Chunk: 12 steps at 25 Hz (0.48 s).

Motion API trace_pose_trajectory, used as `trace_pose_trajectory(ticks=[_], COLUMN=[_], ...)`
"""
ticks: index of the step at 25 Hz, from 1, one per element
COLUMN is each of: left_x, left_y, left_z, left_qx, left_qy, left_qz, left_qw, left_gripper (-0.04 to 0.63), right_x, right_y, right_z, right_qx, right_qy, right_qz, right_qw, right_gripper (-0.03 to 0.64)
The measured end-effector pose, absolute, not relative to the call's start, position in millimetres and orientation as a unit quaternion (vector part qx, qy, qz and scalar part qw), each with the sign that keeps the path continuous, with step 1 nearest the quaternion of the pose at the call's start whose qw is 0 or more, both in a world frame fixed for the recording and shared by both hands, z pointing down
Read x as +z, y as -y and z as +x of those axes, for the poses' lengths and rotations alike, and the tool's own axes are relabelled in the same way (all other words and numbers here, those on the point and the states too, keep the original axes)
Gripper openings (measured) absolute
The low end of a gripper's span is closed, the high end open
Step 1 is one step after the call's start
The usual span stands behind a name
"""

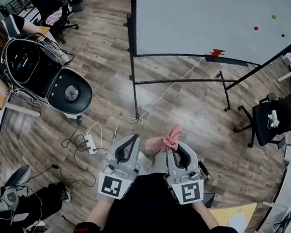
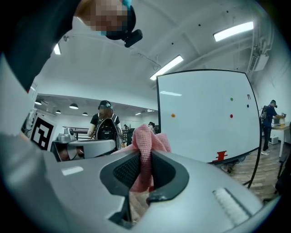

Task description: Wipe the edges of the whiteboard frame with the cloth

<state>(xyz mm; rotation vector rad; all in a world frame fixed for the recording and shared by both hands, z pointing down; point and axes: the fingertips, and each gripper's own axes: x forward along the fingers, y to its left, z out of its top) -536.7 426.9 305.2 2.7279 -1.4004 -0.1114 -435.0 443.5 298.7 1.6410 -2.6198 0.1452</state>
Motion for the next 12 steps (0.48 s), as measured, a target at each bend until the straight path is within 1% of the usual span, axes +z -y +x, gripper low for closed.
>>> trace_pose_trajectory(ticks=[12], left_x=[318.1], left_y=[-419.5], left_z=[-552.8], left_qx=[-0.034], left_qy=[0.488], left_qz=[0.871], left_qw=[0.045], left_gripper=[0.000], right_x=[311.5], right_y=[-421.5], right_z=[-437.9], right_qx=[0.053], right_qy=[0.852], right_qz=[0.520], right_qw=[0.008], right_gripper=[0.049])
